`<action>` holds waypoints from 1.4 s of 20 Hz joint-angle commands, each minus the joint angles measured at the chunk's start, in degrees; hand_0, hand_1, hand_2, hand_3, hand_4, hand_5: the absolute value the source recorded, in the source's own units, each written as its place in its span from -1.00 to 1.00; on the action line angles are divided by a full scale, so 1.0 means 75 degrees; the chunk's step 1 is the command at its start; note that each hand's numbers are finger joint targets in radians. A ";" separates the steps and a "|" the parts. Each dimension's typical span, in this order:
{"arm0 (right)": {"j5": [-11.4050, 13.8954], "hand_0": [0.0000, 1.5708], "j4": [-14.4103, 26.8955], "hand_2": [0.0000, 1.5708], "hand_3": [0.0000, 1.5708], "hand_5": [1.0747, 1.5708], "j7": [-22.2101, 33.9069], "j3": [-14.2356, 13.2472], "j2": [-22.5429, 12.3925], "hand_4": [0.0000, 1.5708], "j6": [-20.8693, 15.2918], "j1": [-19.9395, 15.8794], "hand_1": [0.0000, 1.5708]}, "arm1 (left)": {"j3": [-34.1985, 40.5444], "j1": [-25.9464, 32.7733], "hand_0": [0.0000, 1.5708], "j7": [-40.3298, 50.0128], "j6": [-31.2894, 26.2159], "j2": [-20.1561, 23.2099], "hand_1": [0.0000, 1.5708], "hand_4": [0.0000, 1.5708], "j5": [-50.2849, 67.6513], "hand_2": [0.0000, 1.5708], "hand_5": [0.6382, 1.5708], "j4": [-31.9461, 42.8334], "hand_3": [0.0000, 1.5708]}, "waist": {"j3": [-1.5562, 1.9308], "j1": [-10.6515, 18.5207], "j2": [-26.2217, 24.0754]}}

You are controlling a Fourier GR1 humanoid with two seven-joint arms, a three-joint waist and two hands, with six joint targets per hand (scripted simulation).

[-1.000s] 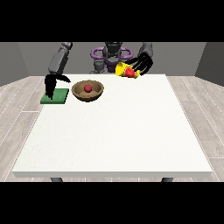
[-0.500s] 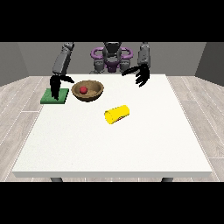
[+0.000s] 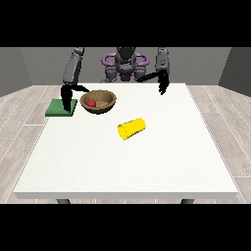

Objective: Pick the cup and pour the ball into the bowl, then pick the bowl and place it on the pad

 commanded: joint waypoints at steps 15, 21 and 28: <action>-0.0364 -1.00 0.0675 -1.00 -1.00 0.87 -0.0102 -0.0338 0.0446 -0.63 -0.0312 -0.0066 -1.00 | -0.0629 0.0107 -1.00 0.0564 -0.0508 -0.0157 -1.00 -1.00 0.0021 -1.00 0.98 -0.0753 -1.00 | 0.0004 0.0984 -0.0157; -0.0277 -1.00 0.0760 -1.00 -1.00 0.92 -0.0079 -0.0171 0.1130 -0.51 -0.1140 -0.0207 -1.00 | -0.0479 0.0594 -1.00 0.0343 -0.0653 0.0070 -1.00 -1.00 0.0121 -1.00 0.98 -0.0718 -1.00 | 0.0015 0.0843 -0.0421; 0.0329 1.00 0.1263 1.00 1.00 0.93 0.0411 0.0084 0.0529 0.33 -0.1942 -0.0120 1.00 | -0.0196 -0.0245 -1.00 0.0424 -0.0877 0.0378 -1.00 -1.00 0.0371 -1.00 0.99 -0.1032 -1.00 | 0.0017 0.1087 0.0401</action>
